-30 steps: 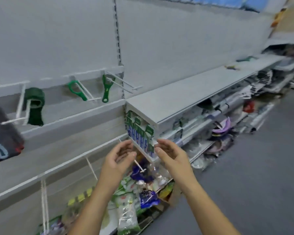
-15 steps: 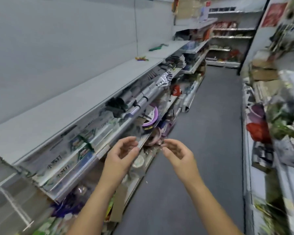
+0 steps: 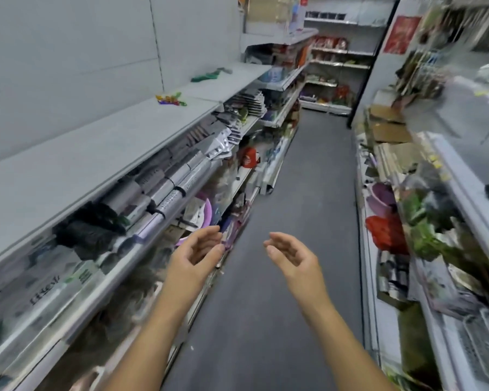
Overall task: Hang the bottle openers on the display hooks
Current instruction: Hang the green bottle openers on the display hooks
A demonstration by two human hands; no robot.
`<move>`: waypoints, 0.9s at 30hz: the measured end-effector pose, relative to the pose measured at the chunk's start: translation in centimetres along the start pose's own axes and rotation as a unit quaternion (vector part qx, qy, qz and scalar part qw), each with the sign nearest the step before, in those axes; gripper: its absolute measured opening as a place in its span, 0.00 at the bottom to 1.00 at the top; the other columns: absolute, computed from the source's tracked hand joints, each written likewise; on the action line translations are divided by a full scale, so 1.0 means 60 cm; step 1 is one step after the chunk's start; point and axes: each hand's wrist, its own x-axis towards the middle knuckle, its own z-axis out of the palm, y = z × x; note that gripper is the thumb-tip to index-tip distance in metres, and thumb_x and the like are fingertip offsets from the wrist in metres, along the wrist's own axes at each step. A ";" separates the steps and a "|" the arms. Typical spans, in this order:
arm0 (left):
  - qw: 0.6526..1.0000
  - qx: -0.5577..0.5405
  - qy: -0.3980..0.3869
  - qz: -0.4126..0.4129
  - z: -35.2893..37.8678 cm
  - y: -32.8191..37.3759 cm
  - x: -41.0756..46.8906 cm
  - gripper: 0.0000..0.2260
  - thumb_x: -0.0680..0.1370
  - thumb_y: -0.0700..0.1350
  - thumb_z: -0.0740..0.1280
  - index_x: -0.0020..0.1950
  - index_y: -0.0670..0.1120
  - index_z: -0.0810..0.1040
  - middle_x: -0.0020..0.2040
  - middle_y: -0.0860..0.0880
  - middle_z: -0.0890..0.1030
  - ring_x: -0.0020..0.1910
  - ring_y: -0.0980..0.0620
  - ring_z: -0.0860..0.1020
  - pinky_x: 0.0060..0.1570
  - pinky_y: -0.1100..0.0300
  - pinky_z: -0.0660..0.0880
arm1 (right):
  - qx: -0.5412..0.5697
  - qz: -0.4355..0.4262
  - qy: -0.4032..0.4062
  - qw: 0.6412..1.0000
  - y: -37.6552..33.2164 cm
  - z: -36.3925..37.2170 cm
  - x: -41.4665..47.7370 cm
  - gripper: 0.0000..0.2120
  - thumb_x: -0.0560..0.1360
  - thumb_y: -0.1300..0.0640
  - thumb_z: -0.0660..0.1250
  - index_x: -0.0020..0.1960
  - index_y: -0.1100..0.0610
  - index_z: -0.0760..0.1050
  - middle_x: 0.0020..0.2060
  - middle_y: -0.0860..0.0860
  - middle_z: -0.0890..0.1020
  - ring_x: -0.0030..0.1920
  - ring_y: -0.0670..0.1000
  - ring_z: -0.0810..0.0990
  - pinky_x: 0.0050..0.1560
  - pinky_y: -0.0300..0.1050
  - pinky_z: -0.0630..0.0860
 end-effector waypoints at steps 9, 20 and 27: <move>1.000 0.015 -0.022 0.007 0.106 -0.022 0.335 0.14 0.77 0.33 0.69 0.62 0.42 0.79 0.54 0.46 0.84 0.50 0.59 0.82 0.50 0.71 0.75 | -0.015 -0.027 0.005 1.000 -0.014 -0.034 0.349 0.11 0.76 0.64 0.71 0.56 0.55 0.80 0.48 0.51 0.86 0.49 0.44 0.83 0.51 0.36 0.78; 0.996 0.056 0.071 0.000 0.238 -0.051 0.719 0.13 0.77 0.36 0.69 0.61 0.44 0.80 0.54 0.48 0.84 0.54 0.54 0.82 0.52 0.70 0.76 | -0.008 -0.022 -0.109 0.994 0.015 -0.064 0.819 0.12 0.76 0.59 0.72 0.58 0.50 0.80 0.50 0.48 0.86 0.51 0.45 0.83 0.53 0.36 0.79; 0.981 0.091 0.170 0.000 0.215 -0.033 0.911 0.12 0.77 0.40 0.71 0.60 0.49 0.81 0.53 0.52 0.85 0.51 0.59 0.82 0.50 0.70 0.76 | -0.001 -0.025 -0.199 0.980 -0.006 0.013 1.050 0.12 0.76 0.57 0.72 0.58 0.48 0.80 0.50 0.45 0.85 0.52 0.43 0.83 0.52 0.35 0.78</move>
